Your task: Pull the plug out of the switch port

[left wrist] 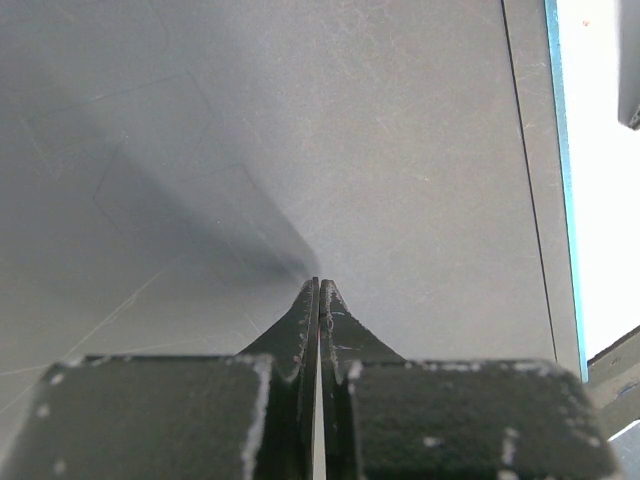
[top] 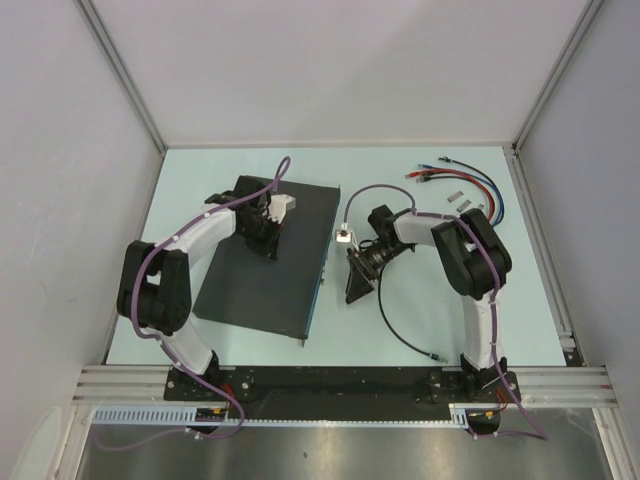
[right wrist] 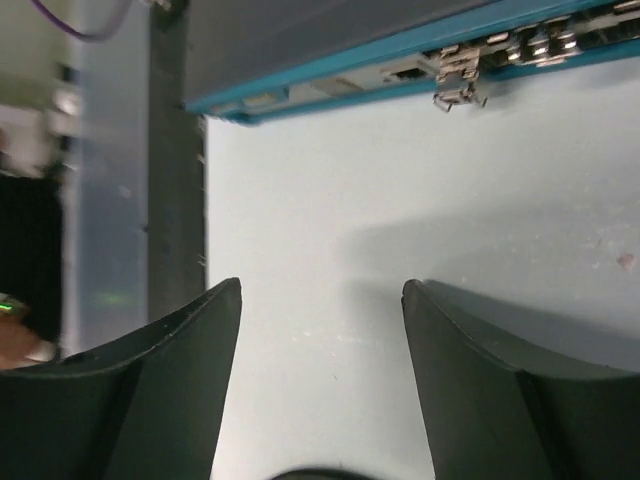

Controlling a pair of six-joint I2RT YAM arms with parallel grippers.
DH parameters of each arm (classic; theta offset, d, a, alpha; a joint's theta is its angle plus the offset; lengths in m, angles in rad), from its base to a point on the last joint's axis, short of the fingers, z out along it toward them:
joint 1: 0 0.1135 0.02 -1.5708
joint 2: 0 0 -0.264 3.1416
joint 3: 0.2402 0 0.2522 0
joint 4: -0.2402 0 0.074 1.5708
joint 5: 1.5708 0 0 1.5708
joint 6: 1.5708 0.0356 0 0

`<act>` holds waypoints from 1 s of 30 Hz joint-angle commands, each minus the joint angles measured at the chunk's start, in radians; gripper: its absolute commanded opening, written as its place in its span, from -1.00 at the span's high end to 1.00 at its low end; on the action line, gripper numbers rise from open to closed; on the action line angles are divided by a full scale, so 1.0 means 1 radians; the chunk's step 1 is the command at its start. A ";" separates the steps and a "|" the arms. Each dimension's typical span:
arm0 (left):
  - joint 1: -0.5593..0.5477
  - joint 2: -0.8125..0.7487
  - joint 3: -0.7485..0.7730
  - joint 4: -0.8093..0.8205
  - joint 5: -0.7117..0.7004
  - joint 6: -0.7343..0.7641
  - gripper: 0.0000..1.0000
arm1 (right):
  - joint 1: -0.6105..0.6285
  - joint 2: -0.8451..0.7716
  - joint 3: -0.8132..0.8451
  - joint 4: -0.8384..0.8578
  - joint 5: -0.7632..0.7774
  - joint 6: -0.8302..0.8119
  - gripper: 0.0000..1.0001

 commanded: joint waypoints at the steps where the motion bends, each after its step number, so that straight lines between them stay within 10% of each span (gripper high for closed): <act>1: -0.002 -0.007 0.023 0.009 0.013 0.020 1.00 | 0.053 -0.190 -0.104 0.396 0.209 0.174 -0.42; 13: -0.002 -0.019 0.021 0.015 0.004 0.022 0.99 | 0.183 -0.258 -0.295 0.954 0.628 0.326 -0.06; 30: -0.002 -0.019 0.009 0.021 0.005 0.022 0.99 | 0.263 -0.210 -0.315 1.031 0.715 0.315 -0.15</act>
